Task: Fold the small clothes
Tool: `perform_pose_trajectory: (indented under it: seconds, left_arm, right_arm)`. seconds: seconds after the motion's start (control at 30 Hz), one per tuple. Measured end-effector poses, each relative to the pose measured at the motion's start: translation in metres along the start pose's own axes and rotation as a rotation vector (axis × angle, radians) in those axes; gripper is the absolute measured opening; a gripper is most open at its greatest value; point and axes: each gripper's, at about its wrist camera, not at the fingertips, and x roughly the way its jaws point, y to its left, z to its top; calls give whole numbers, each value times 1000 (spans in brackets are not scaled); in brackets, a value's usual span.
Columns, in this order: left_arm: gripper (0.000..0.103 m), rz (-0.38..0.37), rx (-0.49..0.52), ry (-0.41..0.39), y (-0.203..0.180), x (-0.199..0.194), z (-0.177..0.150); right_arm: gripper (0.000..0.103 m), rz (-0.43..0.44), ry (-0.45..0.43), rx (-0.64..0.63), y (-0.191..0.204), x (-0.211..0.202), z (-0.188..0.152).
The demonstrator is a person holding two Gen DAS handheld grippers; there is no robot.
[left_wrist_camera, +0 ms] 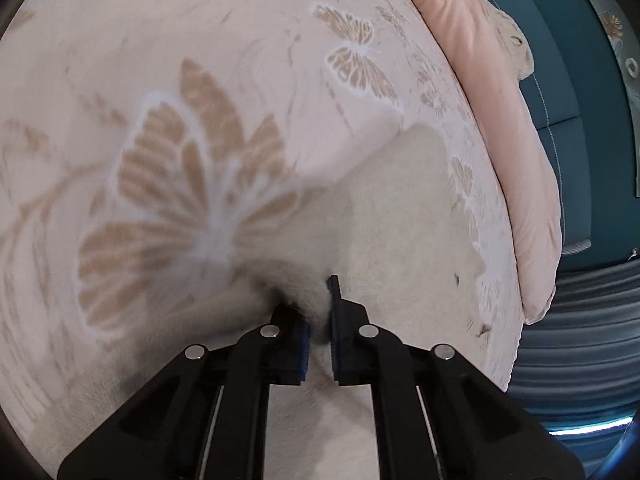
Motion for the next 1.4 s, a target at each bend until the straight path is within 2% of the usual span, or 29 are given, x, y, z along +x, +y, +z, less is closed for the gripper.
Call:
perform_pose_trajectory:
  seconds: [0.07,0.1,0.13,0.2,0.23,0.3,0.37,0.4,0.43,0.53,0.6,0.63,0.7,0.77,0.83,0.87,0.9,0.93,0.97,1.0,1.07,1.1,1.13,1.17,1.2,1.27,1.33,1.37,1.4]
  left_arm:
    - [7,21,61,-24,-5,-3,-3]
    - [7,24,72,-27,-5,-3,-5]
    - [7,27,80,-30,-5,-2,-5]
    - [7,36,102,-36,-6,-1,-6]
    - [7,45,122,-41,-6,-2,-6]
    - [7,63,166,-56,-10,-5,-10]
    - [8,74,206,-63,-9,-6,-13]
    - [8,80,225,-67,-8,-4,-15]
    - [9,84,238,-70,-9,-3,-17]
    - [9,104,273,-78,-13,-3,-18]
    - [9,113,290,-80,-14,-2,-18]
    - [9,117,300,-84,-14,-2,-18]
    - [9,137,338,-100,-17,0,-22]
    - [9,163,369,-118,-21,1,-26]
    - [9,182,383,-127,-24,1,-27]
    - [9,186,383,-128,-24,2,-27]
    - [9,186,383,-127,-24,2,-27]
    - [9,185,383,-125,-23,2,-26]
    - [9,183,383,-124,-23,2,-26]
    - [9,182,384,-123,-23,2,-26]
    - [9,182,396,-127,-23,3,-26]
    - [10,186,403,-132,-23,3,-27]
    - [10,190,412,-135,-24,4,-28]
    - [10,195,418,-138,-25,4,-29]
    - [10,195,417,-139,-25,4,-29]
    - [10,177,393,-126,-23,-1,-28]
    - [18,141,366,-109,-18,-10,-26]
    - [20,118,359,-104,-14,-19,-27]
    - [30,107,366,-103,-9,-33,-30]
  right_arm:
    - [7,108,-84,56,1,-25,2]
    - [7,129,-134,31,7,-37,3]
    - [7,109,-153,0,11,-40,2]
    - [7,15,-79,-44,7,-18,-1]
    - [7,-17,-26,-21,-2,-5,-4]
    - [7,48,-67,28,-9,-16,-7]
    - [7,69,-126,5,-10,-30,-14]
    - [7,32,-102,-6,-13,-21,-20]
    - [7,-1,-37,-4,-19,-5,-25]
    - [10,40,-46,39,-25,-16,-19]
    - [14,17,-102,53,-20,-35,-14]
    - [15,-28,-175,32,-13,-50,-14]
    - [19,-46,-297,-14,0,-75,-17]
    - [18,2,-265,-52,18,-67,-13]
    - [18,15,-157,-115,30,-36,-6]
    - [16,-28,-76,-154,31,-8,-6]
    - [9,-78,8,-168,27,18,-7]
    - [9,-86,13,-169,24,29,-9]
    - [12,-82,-30,-156,26,22,-5]
    - [16,-73,-31,-134,29,16,-1]
    - [22,9,-103,-101,33,-3,2]
    - [28,6,-128,-123,34,-5,0]
    - [37,-46,-111,-154,36,5,-3]
    - [31,-121,-35,-185,32,25,-6]
    - [30,-124,-28,-198,30,30,-7]
    - [31,-99,-62,-173,31,12,-5]
    - [34,-36,-96,-112,30,-18,-11]
    - [41,-1,-125,-88,26,-38,-18]
    - [51,1,-145,-82,22,-56,-28]
